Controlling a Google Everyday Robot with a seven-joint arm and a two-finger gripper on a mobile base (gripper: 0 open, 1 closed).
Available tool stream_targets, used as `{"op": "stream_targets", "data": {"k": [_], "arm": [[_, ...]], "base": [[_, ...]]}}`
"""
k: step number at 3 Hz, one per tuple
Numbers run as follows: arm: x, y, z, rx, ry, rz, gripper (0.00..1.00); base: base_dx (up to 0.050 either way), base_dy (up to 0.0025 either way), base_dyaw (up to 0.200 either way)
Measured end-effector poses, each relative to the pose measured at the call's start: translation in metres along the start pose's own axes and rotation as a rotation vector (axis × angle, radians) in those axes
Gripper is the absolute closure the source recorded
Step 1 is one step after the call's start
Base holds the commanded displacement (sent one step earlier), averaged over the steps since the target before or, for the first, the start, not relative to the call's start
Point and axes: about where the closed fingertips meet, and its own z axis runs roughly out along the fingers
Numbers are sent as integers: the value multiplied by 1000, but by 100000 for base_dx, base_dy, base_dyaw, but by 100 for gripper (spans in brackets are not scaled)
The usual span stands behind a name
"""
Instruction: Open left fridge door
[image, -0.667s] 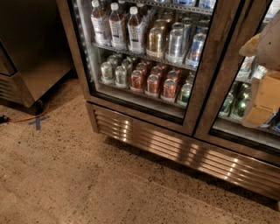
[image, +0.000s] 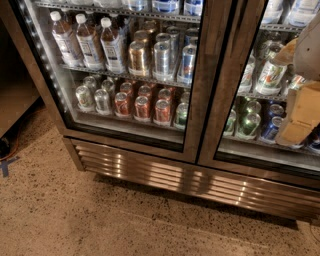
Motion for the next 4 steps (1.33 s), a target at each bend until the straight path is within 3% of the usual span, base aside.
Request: {"op": "stream_targets", "data": {"k": [1, 2, 3, 4], "arm": [[0, 0, 0, 0, 0, 0, 0], [2, -3, 0, -36, -87, -3, 0], [34, -23, 3, -92, -269, -13, 0], [46, -31, 2, -145, -475, -20, 0]], "base": [[0, 0, 0], [0, 0, 0], [0, 0, 0], [0, 0, 0]]}}
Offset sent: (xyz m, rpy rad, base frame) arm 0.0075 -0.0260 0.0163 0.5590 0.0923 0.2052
